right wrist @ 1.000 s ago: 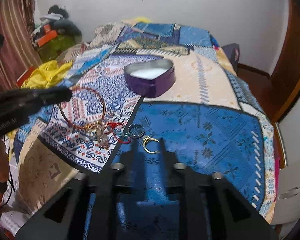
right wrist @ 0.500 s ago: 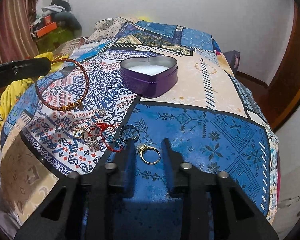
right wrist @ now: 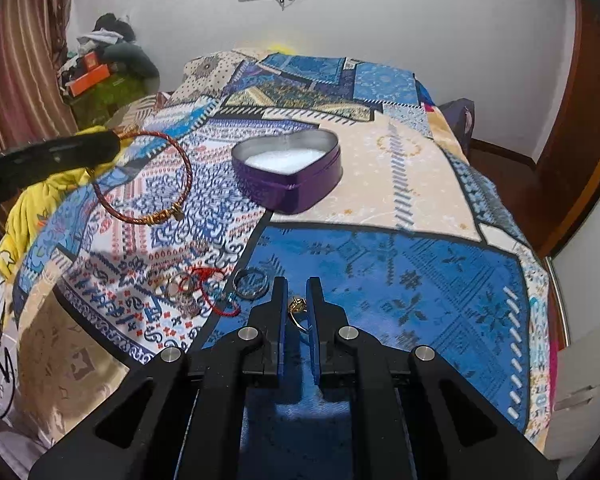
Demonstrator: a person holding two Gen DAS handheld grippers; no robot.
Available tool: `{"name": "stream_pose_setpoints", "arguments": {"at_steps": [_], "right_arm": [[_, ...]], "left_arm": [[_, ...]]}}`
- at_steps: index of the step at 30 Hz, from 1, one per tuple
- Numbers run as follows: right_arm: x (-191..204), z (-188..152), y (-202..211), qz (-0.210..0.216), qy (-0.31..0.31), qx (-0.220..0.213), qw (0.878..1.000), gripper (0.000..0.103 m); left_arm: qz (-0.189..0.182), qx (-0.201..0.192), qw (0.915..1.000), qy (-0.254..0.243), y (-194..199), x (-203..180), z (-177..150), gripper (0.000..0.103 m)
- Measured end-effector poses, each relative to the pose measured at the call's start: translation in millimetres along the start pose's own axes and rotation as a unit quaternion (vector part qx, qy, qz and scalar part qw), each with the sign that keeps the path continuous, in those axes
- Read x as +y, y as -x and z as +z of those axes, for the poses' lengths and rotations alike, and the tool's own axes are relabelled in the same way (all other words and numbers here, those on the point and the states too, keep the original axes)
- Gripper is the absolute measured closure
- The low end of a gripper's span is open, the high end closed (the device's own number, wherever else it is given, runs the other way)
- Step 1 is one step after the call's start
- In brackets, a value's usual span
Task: Organize jewelry
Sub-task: 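Carry bracelet with left tool into the purple tin while right tool drops the ring there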
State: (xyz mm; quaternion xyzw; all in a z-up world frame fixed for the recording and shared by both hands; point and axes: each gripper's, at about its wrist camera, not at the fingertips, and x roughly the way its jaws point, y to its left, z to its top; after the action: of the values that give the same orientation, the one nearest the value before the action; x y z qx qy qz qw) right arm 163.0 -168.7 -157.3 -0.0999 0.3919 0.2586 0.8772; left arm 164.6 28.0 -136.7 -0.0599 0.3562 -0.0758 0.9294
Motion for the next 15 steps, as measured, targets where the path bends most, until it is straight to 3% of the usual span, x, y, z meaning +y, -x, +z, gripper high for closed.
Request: {"name": "stream_pose_setpoints", "arguments": {"at_steps": [15], "right_arm": [[-12.0, 47.0, 16.9, -0.017, 0.000, -0.068, 0.998, 0.095]], "left_arm": [[0.010, -0.013, 0.9998, -0.012, -24.9, 4.2, 32.9, 0.097]]}}
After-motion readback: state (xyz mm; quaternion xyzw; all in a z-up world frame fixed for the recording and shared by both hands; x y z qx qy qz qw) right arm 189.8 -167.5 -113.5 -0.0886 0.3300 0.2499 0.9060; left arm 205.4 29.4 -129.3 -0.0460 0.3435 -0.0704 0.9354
